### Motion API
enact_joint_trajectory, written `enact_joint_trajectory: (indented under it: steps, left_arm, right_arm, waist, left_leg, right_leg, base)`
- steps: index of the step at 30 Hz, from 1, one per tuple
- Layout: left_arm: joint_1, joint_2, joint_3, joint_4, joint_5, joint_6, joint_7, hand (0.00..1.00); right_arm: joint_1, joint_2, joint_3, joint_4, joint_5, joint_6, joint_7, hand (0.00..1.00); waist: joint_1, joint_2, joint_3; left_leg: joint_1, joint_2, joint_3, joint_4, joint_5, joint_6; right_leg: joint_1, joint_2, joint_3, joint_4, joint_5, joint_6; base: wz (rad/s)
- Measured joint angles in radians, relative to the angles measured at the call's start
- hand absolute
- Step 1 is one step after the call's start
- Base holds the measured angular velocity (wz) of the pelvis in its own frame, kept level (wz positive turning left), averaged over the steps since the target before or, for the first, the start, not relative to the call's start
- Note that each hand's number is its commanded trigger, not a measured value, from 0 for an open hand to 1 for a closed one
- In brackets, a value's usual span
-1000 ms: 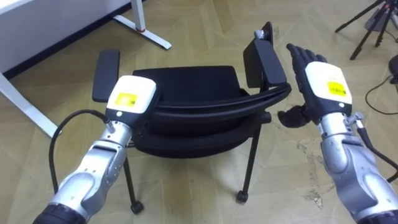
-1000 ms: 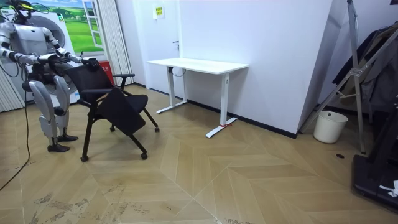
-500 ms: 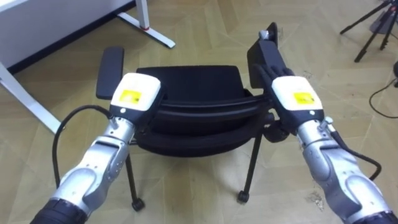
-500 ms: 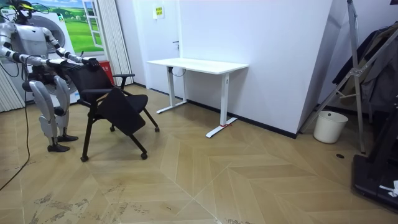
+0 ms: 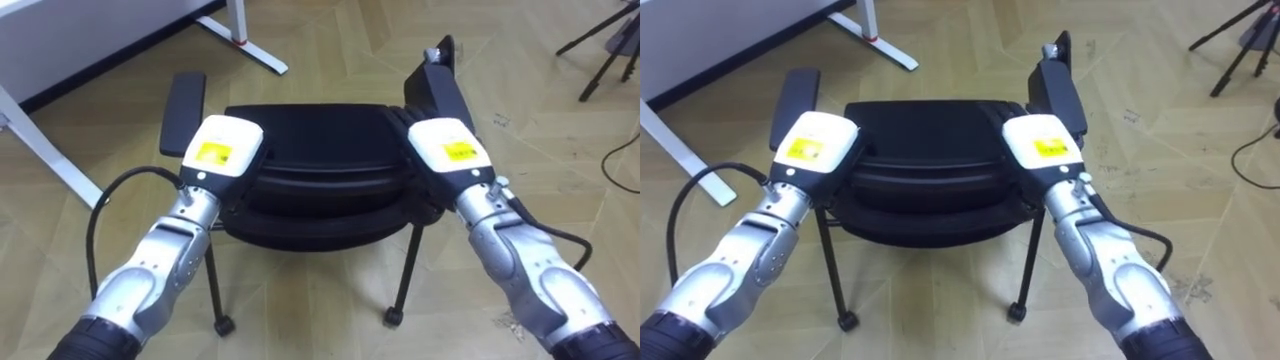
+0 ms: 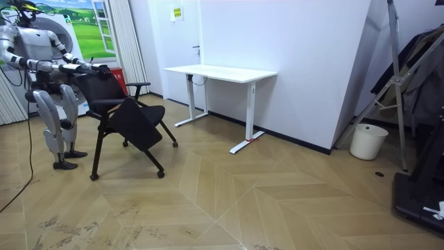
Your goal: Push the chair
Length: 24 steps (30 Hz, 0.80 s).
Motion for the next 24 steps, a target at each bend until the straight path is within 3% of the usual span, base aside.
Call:
enact_joint_trajectory:
  steps: [9,10,11,12,19,24]
  left_arm:
    - [-0.026,0.002,-0.036,0.001,0.002,-0.012,0.006,1.00]
    - [-0.029,0.002,-0.039,0.001,0.002,-0.012,0.006,1.00]
    - [-0.033,0.002,-0.045,0.001,0.002,-0.013,0.007,1.00]
    - [-0.036,0.002,-0.051,0.001,0.001,-0.012,0.007,1.00]
    - [-0.038,0.003,-0.058,0.001,0.002,-0.021,0.013,1.00]
    - [-0.044,0.003,-0.058,0.008,0.000,-0.023,0.007,1.00]
  right_arm:
    - [-0.001,0.000,0.072,0.001,-0.022,-0.002,0.022,0.00]
    - [-0.001,0.000,0.075,0.003,-0.024,-0.002,0.023,0.65]
    - [-0.001,0.000,0.077,0.005,-0.024,-0.002,0.025,0.95]
    - [-0.001,0.000,0.081,0.006,-0.024,-0.002,0.026,1.00]
    - [-0.006,0.000,0.082,0.017,-0.018,-0.004,0.032,1.00]
    - [-0.045,0.005,0.082,0.078,-0.011,-0.026,0.031,1.00]
  waist:
    - [0.022,-0.010,0.0016]
    - [0.022,-0.011,0.0013]
    - [0.023,-0.012,0.0011]
    - [0.023,-0.012,0.0011]
    - [0.026,-0.012,0.0010]
    - [0.023,-0.012,0.0010]
  left_leg:
    - [-0.006,-0.001,-0.017,-0.001,0.000,0.000]
    - [-0.007,-0.001,-0.020,-0.001,0.000,0.000]
    - [-0.010,-0.002,-0.026,-0.001,0.000,0.000]
    - [-0.010,-0.002,-0.030,-0.001,0.001,-0.001]
    - [-0.011,-0.001,-0.040,0.000,0.001,-0.002]
    - [-0.011,-0.001,-0.043,0.001,0.001,-0.002]
  right_leg:
    - [0.003,-0.002,-0.015,-0.007,0.000,0.000]
    - [0.005,-0.002,-0.018,-0.011,0.000,0.000]
    - [0.007,-0.002,-0.023,-0.017,0.001,-0.001]
    - [0.008,-0.002,-0.025,-0.017,0.001,-0.001]
    - [0.013,-0.002,-0.034,-0.018,0.001,-0.001]
    - [0.015,-0.002,-0.037,-0.020,0.001,-0.001]
  base:
    - [0.04]
    - [0.17]
    - [0.13]
    - [0.10]
    - [0.05]
    - [0.01]
